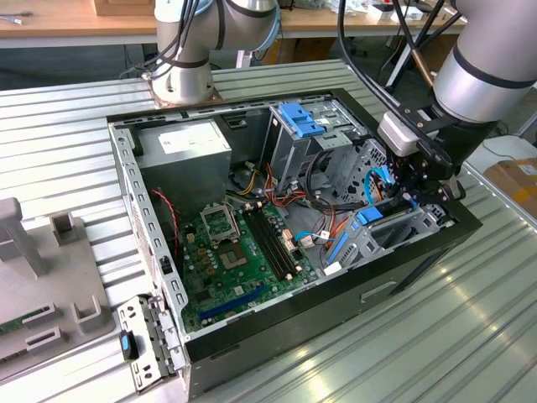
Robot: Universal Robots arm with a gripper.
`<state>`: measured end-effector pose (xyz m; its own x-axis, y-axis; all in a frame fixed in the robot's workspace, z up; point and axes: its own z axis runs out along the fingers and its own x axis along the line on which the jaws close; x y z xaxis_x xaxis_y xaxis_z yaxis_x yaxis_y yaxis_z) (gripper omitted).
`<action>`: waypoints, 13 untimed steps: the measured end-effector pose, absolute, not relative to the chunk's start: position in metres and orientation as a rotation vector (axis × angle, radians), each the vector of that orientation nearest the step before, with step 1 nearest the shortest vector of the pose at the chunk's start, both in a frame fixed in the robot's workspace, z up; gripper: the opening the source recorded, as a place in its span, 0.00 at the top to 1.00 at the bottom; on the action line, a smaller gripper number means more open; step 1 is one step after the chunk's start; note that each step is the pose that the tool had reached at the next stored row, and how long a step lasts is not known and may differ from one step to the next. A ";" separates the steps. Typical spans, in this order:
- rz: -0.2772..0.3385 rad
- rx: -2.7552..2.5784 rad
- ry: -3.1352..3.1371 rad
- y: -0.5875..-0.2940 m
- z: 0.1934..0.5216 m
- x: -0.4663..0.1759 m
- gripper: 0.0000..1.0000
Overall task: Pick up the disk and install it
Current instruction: 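Insert the first disk wire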
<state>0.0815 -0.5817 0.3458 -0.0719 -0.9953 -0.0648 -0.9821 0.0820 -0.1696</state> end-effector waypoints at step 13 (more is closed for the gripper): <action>-0.120 -2.021 2.184 -0.582 0.344 0.082 0.84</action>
